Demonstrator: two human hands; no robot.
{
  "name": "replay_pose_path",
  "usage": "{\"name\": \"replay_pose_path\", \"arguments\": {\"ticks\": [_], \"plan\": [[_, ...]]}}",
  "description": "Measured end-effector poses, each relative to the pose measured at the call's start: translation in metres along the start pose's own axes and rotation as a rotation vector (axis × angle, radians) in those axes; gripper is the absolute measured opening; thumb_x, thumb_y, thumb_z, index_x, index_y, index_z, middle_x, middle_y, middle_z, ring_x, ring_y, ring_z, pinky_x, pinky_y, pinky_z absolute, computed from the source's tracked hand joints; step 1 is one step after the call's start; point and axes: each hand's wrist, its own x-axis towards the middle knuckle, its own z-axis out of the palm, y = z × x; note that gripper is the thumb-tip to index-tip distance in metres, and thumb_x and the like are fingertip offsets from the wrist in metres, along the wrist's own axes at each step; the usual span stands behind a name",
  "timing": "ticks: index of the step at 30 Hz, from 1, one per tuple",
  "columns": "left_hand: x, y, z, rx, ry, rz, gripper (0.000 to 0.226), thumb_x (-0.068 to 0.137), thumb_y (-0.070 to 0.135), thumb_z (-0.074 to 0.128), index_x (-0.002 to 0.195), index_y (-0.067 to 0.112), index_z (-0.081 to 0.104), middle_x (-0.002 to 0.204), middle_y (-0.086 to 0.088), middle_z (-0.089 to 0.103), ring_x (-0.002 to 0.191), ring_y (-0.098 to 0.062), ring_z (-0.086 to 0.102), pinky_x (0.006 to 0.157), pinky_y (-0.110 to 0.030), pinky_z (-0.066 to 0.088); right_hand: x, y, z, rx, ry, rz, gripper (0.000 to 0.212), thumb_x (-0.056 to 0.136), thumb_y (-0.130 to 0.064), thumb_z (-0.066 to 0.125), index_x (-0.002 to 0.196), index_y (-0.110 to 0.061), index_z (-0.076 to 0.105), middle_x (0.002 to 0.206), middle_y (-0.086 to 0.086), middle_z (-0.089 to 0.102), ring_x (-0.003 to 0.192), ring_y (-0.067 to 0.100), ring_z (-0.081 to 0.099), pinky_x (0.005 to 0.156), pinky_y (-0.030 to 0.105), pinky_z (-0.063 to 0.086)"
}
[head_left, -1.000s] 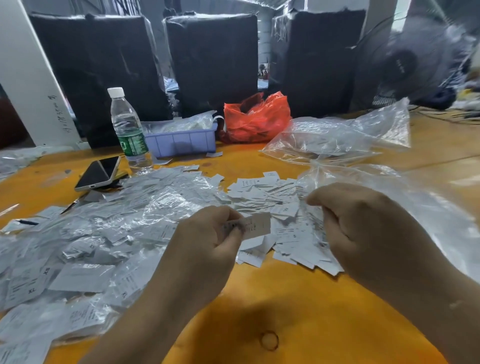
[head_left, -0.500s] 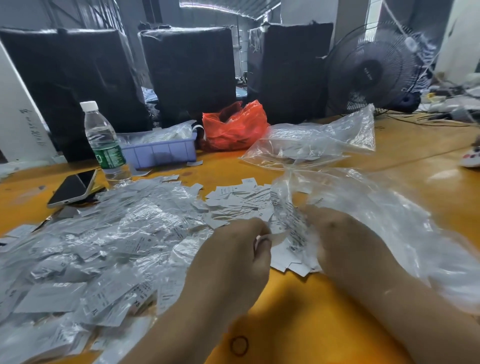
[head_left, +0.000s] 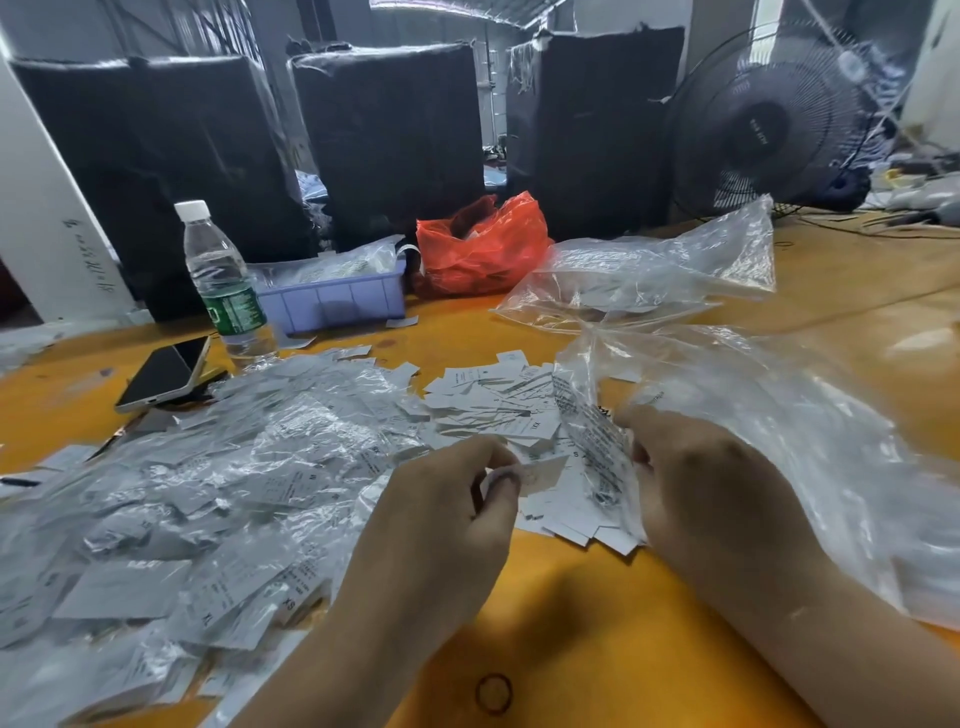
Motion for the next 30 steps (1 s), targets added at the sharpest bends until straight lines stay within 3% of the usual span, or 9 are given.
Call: {"name": "replay_pose_path", "arguments": {"ticks": [3,5,7,10,15,20,24,27,30], "plan": [[0.000,-0.001,-0.002,0.012,0.015,-0.025,0.017,0.093,0.024,0.057,0.080,0.033,0.064,0.062,0.002,0.058,0.043,-0.007,0.039,0.043,-0.022,0.029,-0.001,-0.002,-0.002,0.138,0.164,-0.103,0.039,0.073,0.009,0.075,0.107,-0.008,0.069,0.073,0.005,0.067,0.063,0.023,0.062,0.054,0.033,0.056],[0.000,-0.001,-0.005,0.022,0.032,-0.036,0.016,0.093,0.025,0.058,0.080,0.032,0.065,0.064,0.004,0.059,0.045,-0.007,0.042,0.043,-0.022,0.031,0.001,-0.007,-0.006,0.321,0.217,-0.131,0.047,0.076,0.004,0.076,0.118,-0.012,0.063,0.078,-0.006,0.065,0.065,0.009,0.060,0.058,0.016,0.051],[0.001,-0.002,-0.010,0.028,0.061,-0.047,0.015,0.093,0.026,0.058,0.082,0.033,0.064,0.065,0.008,0.060,0.044,-0.007,0.044,0.042,-0.021,0.032,0.005,-0.018,-0.012,0.575,0.227,-0.093,0.046,0.079,-0.002,0.076,0.118,-0.020,0.059,0.075,-0.011,0.065,0.071,0.007,0.063,0.062,0.014,0.052],[0.006,-0.007,-0.026,0.041,0.110,-0.070,0.008,0.095,0.030,0.056,0.097,0.037,0.061,0.064,0.015,0.062,0.041,-0.007,0.046,0.037,-0.021,0.031,0.023,-0.041,-0.019,1.027,0.104,0.041,0.041,0.081,-0.005,0.075,0.112,-0.027,0.059,0.078,-0.004,0.070,0.069,0.007,0.067,0.062,0.017,0.053],[0.010,-0.023,-0.056,0.034,0.211,-0.121,0.030,0.095,0.025,0.052,0.113,0.050,0.051,0.050,0.008,0.049,0.042,-0.007,0.041,0.041,-0.027,0.032,0.062,-0.084,-0.012,1.511,-0.204,0.131,0.049,0.074,-0.006,0.077,0.115,-0.022,0.055,0.071,0.001,0.069,0.062,0.014,0.064,0.057,0.026,0.052],[0.008,-0.037,-0.059,-0.166,0.155,-0.229,0.024,0.087,0.024,0.047,0.083,0.031,0.070,0.062,0.011,0.061,0.052,-0.001,0.050,0.048,-0.019,0.038,0.083,-0.110,0.010,1.634,-0.336,0.131,0.045,0.063,-0.014,0.076,0.106,-0.015,0.061,0.071,0.006,0.068,0.056,0.015,0.061,0.050,0.025,0.048],[0.011,-0.036,-0.054,-0.384,0.155,-0.376,0.038,0.096,0.040,0.040,0.074,0.046,0.071,0.065,0.004,0.064,0.056,0.000,0.057,0.055,-0.021,0.047,0.082,-0.104,0.023,1.681,-0.339,0.186,0.037,0.057,-0.018,0.077,0.092,-0.016,0.068,0.073,0.008,0.069,0.060,0.015,0.064,0.048,0.022,0.050],[0.009,-0.035,-0.052,-0.568,0.072,-0.367,0.055,0.085,0.071,0.030,0.079,0.037,0.074,0.067,0.005,0.067,0.061,-0.007,0.058,0.062,-0.030,0.046,0.079,-0.093,0.026,1.623,-0.298,0.171,0.032,0.057,-0.020,0.077,0.089,-0.019,0.069,0.073,0.008,0.069,0.059,0.016,0.063,0.049,0.021,0.049],[0.010,-0.035,-0.051,-0.563,0.030,-0.354,0.045,0.081,0.064,0.044,0.078,0.033,0.075,0.069,0.006,0.068,0.061,-0.006,0.056,0.064,-0.031,0.044,0.079,-0.088,0.027,1.590,-0.280,0.154,0.032,0.061,-0.018,0.075,0.092,-0.016,0.067,0.071,0.007,0.068,0.055,0.016,0.061,0.049,0.023,0.049]]}}
